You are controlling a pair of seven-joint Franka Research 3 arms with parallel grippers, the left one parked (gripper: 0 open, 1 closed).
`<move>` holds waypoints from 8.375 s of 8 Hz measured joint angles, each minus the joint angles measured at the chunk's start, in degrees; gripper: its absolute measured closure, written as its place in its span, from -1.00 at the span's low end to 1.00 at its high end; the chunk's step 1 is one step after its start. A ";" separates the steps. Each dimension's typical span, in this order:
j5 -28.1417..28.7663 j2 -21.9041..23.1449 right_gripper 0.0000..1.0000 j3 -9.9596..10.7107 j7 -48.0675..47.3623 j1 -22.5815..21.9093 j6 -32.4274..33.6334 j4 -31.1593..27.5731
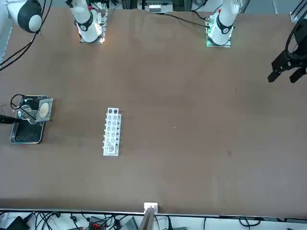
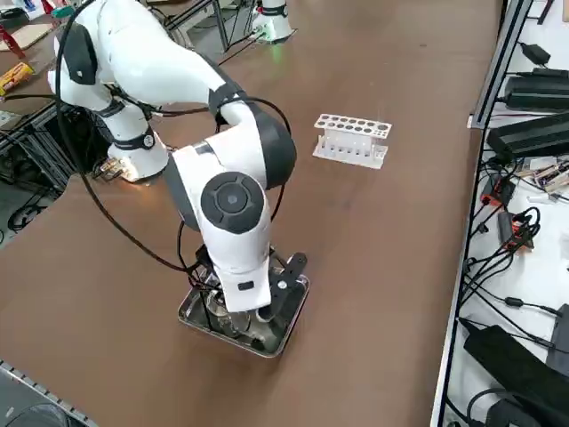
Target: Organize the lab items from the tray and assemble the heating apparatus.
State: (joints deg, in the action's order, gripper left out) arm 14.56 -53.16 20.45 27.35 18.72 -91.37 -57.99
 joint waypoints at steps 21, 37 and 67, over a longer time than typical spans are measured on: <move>-3.94 -0.01 -0.19 0.04 1.97 0.69 0.52 -3.73; -5.26 -0.64 0.00 0.04 2.01 1.06 1.82 -4.50; -5.25 9.05 0.40 -0.30 -11.58 -11.69 8.49 1.38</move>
State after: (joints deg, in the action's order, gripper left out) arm 9.31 -44.11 20.15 15.77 7.04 -82.87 -56.61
